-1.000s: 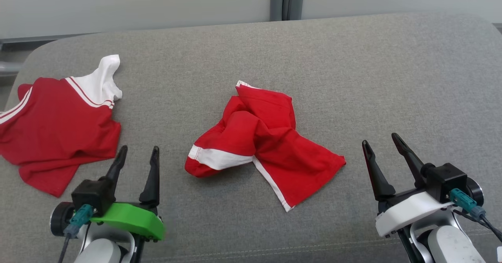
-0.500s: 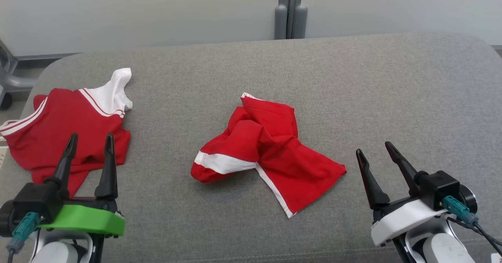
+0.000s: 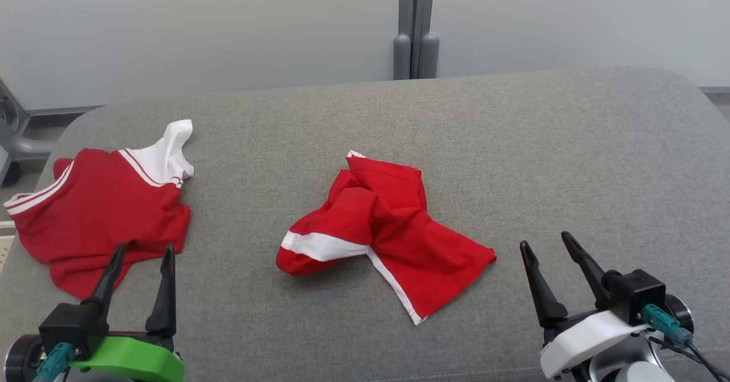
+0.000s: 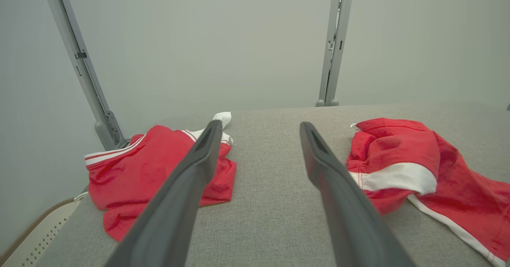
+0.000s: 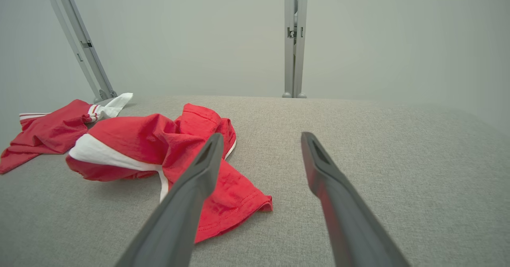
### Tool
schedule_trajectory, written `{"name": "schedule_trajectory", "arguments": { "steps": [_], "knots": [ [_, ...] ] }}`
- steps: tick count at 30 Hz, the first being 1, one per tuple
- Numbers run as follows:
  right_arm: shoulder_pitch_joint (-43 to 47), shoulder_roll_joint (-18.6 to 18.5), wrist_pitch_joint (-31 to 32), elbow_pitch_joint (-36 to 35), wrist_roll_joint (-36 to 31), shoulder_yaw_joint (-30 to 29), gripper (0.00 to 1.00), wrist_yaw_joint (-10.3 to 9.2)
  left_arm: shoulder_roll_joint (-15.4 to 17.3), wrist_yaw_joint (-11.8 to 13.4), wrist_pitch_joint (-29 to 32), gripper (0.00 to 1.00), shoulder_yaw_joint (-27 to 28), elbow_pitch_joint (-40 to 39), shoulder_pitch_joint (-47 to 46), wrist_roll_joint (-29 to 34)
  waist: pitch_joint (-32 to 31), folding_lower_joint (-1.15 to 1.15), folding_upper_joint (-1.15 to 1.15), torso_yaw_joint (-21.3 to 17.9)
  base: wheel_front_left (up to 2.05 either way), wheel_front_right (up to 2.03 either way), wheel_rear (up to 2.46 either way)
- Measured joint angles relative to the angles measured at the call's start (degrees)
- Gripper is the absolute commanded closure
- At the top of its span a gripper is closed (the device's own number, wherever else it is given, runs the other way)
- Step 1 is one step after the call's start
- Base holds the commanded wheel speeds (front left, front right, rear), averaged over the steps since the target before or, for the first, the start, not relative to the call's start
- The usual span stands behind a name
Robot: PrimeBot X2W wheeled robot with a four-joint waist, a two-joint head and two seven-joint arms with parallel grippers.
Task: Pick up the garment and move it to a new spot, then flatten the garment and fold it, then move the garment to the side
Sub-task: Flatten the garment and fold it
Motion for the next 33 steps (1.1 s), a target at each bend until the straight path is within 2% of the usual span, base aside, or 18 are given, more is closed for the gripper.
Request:
{"name": "schedule_trajectory", "arguments": {
  "steps": [7, 23, 26, 33],
  "knots": [
    [1.0, 0.5, 0.0, -0.8, 0.0, -2.4, 0.00, 0.00, -0.2, 0.7, 0.3, 0.00, 0.2, -0.4, 1.8, -0.8, -1.0, 0.00, 0.00, -0.2, 0.00, 0.00, 0.00],
    [1.2, 1.0, 0.0, -1.3, -0.5, -2.5, 0.00, 0.00, 0.0, 1.3, 1.2, 0.00, -0.6, -1.2, 1.8, -1.1, -0.9, 0.00, 0.00, 0.5, 0.00, 0.00, 0.00],
    [1.1, -0.2, 0.8, -1.1, -0.7, -0.5, 0.00, 0.00, 0.0, 1.5, 1.3, 0.00, -0.7, -1.2, 1.7, -1.0, -0.8, 0.00, 0.00, 1.0, 0.00, 0.00, 0.00],
    [-1.0, -5.5, 5.6, 1.7, -1.2, 10.8, 0.00, 0.00, -1.0, 1.0, 1.5, 0.00, -2.1, -1.0, 0.1, -1.0, 0.0, 0.00, 0.00, 2.9, 0.00, 0.00, 0.00]
  ]
}}
